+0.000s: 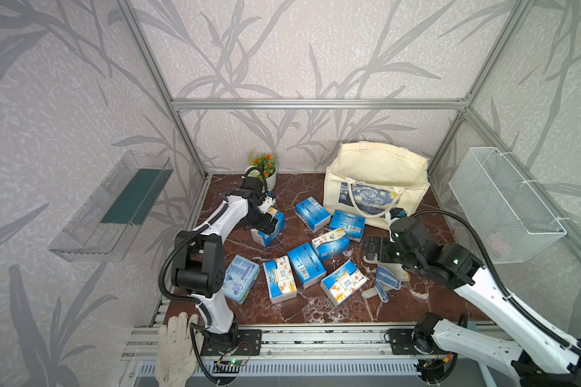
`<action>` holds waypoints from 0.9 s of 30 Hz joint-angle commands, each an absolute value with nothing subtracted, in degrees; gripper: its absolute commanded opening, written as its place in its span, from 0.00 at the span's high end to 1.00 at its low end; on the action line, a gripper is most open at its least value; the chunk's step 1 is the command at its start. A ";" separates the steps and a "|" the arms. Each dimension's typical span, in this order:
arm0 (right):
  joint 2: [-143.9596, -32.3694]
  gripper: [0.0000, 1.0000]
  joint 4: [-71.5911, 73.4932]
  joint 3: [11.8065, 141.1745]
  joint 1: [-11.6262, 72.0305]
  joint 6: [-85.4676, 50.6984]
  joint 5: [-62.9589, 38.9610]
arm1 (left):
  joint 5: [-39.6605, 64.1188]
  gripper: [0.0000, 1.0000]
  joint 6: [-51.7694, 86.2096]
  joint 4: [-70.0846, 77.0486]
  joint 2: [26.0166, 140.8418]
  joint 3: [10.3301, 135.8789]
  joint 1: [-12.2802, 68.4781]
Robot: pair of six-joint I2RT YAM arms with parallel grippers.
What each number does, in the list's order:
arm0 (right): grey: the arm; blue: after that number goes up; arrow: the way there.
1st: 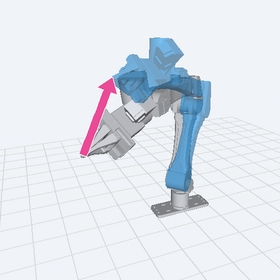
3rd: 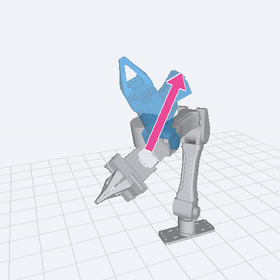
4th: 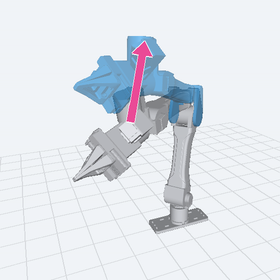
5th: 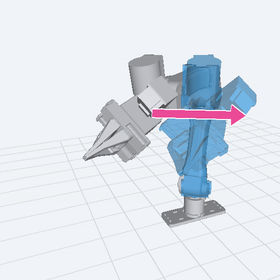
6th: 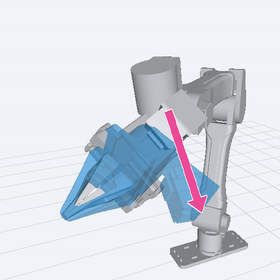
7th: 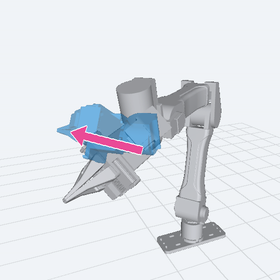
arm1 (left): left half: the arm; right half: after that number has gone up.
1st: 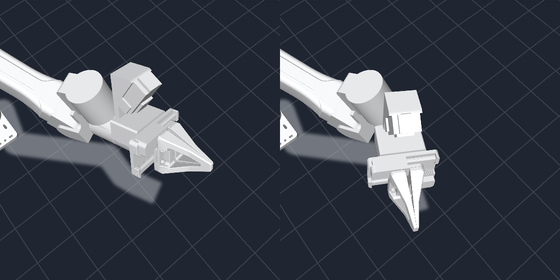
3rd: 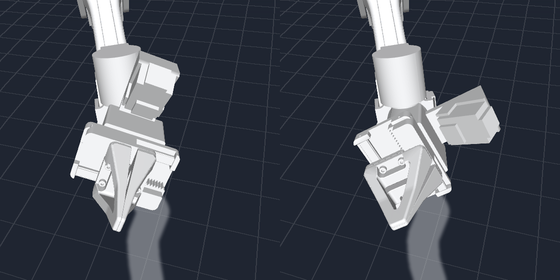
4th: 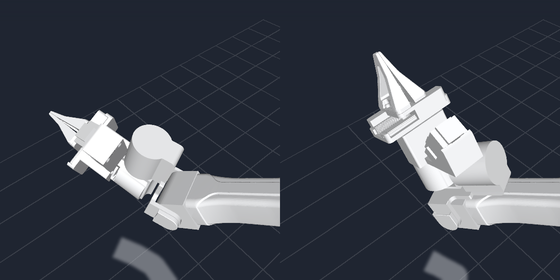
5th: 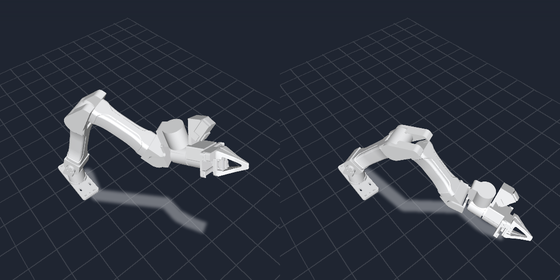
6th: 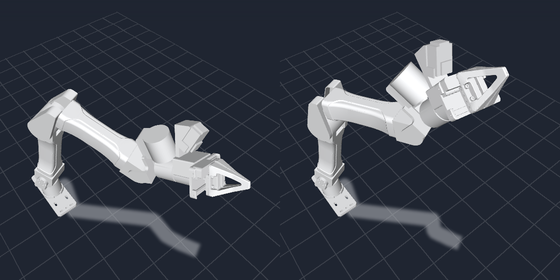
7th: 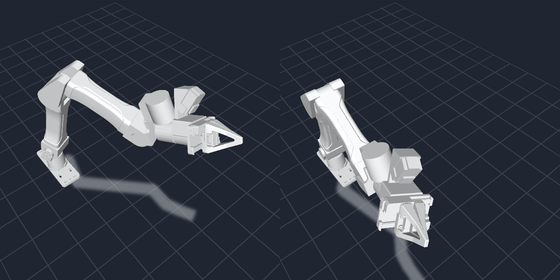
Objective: Put tissues into the canvas bag
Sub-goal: Pick up the pack of facial tissues from the center of the board.
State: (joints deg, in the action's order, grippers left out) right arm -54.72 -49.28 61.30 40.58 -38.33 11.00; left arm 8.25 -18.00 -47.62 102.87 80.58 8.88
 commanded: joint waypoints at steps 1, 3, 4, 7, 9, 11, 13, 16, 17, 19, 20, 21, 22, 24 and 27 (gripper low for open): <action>-54.62 0.00 -47.25 61.19 40.06 -37.69 12.79 | 8.02 0.01 -18.38 -46.84 103.99 82.05 9.07; -55.05 0.01 -46.39 61.26 39.22 -36.95 12.03 | 8.10 0.01 -18.63 -45.87 104.96 81.40 9.08; -55.40 0.01 -45.95 61.40 38.59 -36.85 11.34 | 8.60 0.06 -18.85 -45.84 105.60 81.36 9.05; -56.06 0.00 -45.21 61.27 37.56 -36.87 10.58 | 9.95 0.19 -18.81 -45.58 106.77 81.38 9.06; -56.29 0.00 -44.71 61.13 37.19 -36.87 10.50 | 10.43 0.25 -18.34 -45.14 106.96 81.28 9.14; -56.25 0.00 -44.09 60.75 36.98 -36.91 10.53 | 10.73 0.32 -18.36 -44.85 106.95 81.21 9.14; -56.25 0.00 -43.69 60.52 36.66 -36.91 10.20 | 11.04 0.31 -18.58 -44.87 107.01 81.09 9.21; -56.16 0.00 -43.28 60.03 36.28 -36.91 9.86 | 10.74 0.29 -18.78 -45.10 107.48 80.96 9.14; -56.08 0.00 -43.08 59.83 36.14 -36.93 9.76 | 10.81 0.29 -18.84 -45.18 107.56 80.92 9.14; -55.92 0.00 -42.88 59.51 35.80 -36.91 9.61 | 11.16 0.33 -19.14 -45.44 107.71 80.69 9.18; -55.90 0.00 -42.80 59.34 35.71 -36.91 9.50 | 11.01 0.36 -19.03 -45.29 107.69 80.58 9.22; -55.75 0.00 -42.63 59.19 35.66 -36.91 9.41 | 11.08 0.41 -18.88 -45.21 107.65 80.40 9.24; -55.72 0.00 -42.64 59.04 35.59 -36.91 9.47 | 11.16 0.44 -18.85 -45.18 107.58 80.32 9.24; -55.63 0.00 -42.67 58.97 35.30 -36.87 9.36 | 11.10 0.46 -18.55 -45.18 107.21 80.49 9.25; -55.66 0.00 -42.56 58.91 35.12 -36.91 9.23 | 10.46 0.48 -18.06 -45.74 106.45 81.46 9.24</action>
